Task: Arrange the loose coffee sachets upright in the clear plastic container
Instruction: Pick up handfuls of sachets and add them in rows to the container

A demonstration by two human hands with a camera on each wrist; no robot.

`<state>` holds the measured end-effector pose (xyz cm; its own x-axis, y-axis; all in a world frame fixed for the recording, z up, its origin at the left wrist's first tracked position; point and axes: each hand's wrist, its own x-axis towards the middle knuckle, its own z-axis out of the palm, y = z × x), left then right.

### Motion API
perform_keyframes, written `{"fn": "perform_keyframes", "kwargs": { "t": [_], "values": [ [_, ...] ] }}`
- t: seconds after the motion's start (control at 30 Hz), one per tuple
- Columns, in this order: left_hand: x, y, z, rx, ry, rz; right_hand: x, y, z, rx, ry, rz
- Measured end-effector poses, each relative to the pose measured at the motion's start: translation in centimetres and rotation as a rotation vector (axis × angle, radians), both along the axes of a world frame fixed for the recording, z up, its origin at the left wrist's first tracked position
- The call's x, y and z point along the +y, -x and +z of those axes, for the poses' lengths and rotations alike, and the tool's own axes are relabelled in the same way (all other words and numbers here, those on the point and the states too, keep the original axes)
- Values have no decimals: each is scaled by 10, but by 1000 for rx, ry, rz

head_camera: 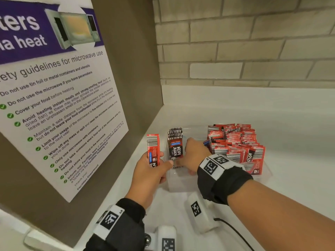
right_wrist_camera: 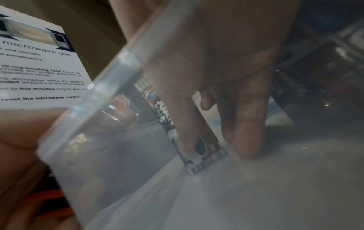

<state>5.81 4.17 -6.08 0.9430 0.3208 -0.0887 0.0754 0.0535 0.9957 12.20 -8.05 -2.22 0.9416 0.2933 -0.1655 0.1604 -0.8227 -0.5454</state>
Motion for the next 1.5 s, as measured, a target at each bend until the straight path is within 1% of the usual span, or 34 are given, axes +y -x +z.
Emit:
{"fn": "perform_keyframes", "kwargs": {
  "t": [0.07, 0.17, 0.27, 0.37, 0.47, 0.53, 0.57, 0.63, 0.67, 0.7, 0.77, 0.83, 0.93, 1.03, 1.1, 1.17, 1.23, 1.3, 1.37, 1.43, 1.47, 1.5],
  "values": [
    [0, 0, 0, -4, -5, -3, 2, 0, 0, 25, -26, -28],
    [0, 1, 3, -12, 15, -2, 4, 0, 0, 30, -26, 6],
    [3, -1, 15, -37, 139, 13, 2, 0, 1, 29, -32, 41],
    [9, -2, 30, -101, 293, -32, 0, 0, 1, 36, -54, 2],
    [13, -2, 42, -133, 375, -85, -3, 0, 5, 54, -84, -31],
    [15, -2, 49, -147, 405, -113, -6, 2, 13, -2, -95, -16],
    [16, -1, 52, -154, 402, -121, -9, 4, 20, -75, -104, -8],
    [18, -1, 56, -175, 352, -125, -13, 10, 35, -257, -181, 3],
    [18, -1, 58, -189, 324, -124, -13, 13, 42, -308, -261, 7],
    [18, -1, 60, -206, 310, -124, -12, 16, 48, -311, -359, 9],
    [14, -2, 64, -244, 310, -130, -7, 24, 54, -226, -550, 31],
    [10, -2, 68, -274, 304, -138, 0, 30, 50, -154, -655, 62],
    [4, -2, 72, -290, 309, -144, 7, 30, 41, -197, -757, 50],
    [3, -1, 71, -295, 329, -114, 11, 30, 38, -302, -806, 34],
    [4, -2, 72, -307, 374, -81, 14, 31, 36, -439, -789, 51],
    [5, -1, 75, -321, 401, -89, 15, 34, 35, -556, -667, 131],
    [5, -1, 79, -305, 410, -111, 15, 35, 34, -603, -539, 219],
    [6, -2, 81, -292, 400, -113, 12, 36, 34, -595, -448, 275],
    [9, -4, 81, -291, 423, -94, 11, 38, 34, -566, -449, 297],
    [11, -5, 82, -312, 493, -80, 10, 41, 33, -521, -590, 238],
    [11, -6, 83, -324, 506, -83, 10, 42, 33, -452, -680, 177],
    [11, -6, 83, -331, 507, -91, 9, 42, 33, -341, -764, 115]
  ]
}}
